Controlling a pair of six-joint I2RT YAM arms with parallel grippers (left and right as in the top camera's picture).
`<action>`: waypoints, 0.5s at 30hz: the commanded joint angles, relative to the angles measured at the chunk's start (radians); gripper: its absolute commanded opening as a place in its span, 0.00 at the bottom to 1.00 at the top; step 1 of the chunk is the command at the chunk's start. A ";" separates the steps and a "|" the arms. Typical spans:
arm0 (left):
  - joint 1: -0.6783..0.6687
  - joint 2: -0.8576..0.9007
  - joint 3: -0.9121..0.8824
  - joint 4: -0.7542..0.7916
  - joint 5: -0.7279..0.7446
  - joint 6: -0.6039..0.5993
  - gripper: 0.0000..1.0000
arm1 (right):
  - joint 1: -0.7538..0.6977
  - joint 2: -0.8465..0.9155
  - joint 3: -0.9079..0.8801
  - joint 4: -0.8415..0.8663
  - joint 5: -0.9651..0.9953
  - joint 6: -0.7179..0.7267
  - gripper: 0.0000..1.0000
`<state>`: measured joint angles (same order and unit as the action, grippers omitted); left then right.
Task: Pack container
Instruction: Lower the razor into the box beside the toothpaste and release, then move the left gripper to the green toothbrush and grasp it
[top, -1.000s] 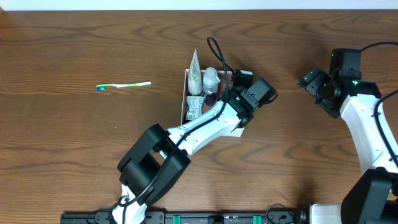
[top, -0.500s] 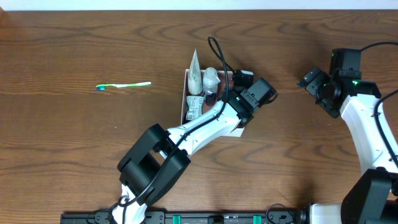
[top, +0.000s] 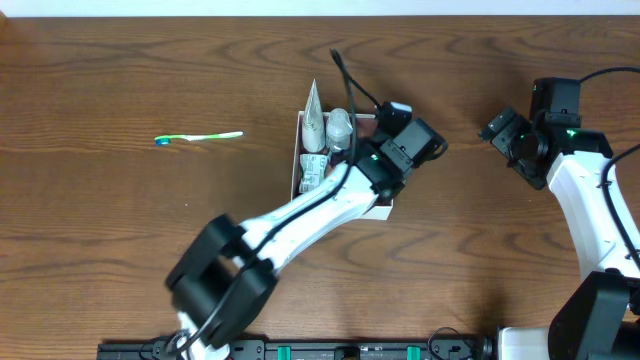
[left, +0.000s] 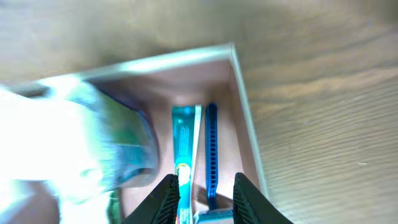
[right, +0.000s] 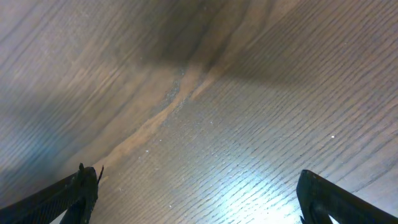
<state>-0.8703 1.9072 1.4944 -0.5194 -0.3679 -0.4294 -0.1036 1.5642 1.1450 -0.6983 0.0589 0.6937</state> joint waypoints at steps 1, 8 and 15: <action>-0.020 -0.114 0.020 -0.016 -0.025 0.058 0.29 | -0.002 0.007 0.004 -0.001 0.004 0.008 0.99; -0.092 -0.323 0.020 -0.104 -0.069 0.099 0.30 | -0.002 0.007 0.004 -0.001 0.004 0.008 0.99; 0.053 -0.451 0.019 -0.375 -0.330 -0.138 0.30 | -0.002 0.007 0.004 -0.001 0.004 0.008 0.99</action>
<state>-0.9024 1.4773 1.5009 -0.8383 -0.5426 -0.4320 -0.1036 1.5642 1.1450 -0.6979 0.0589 0.6937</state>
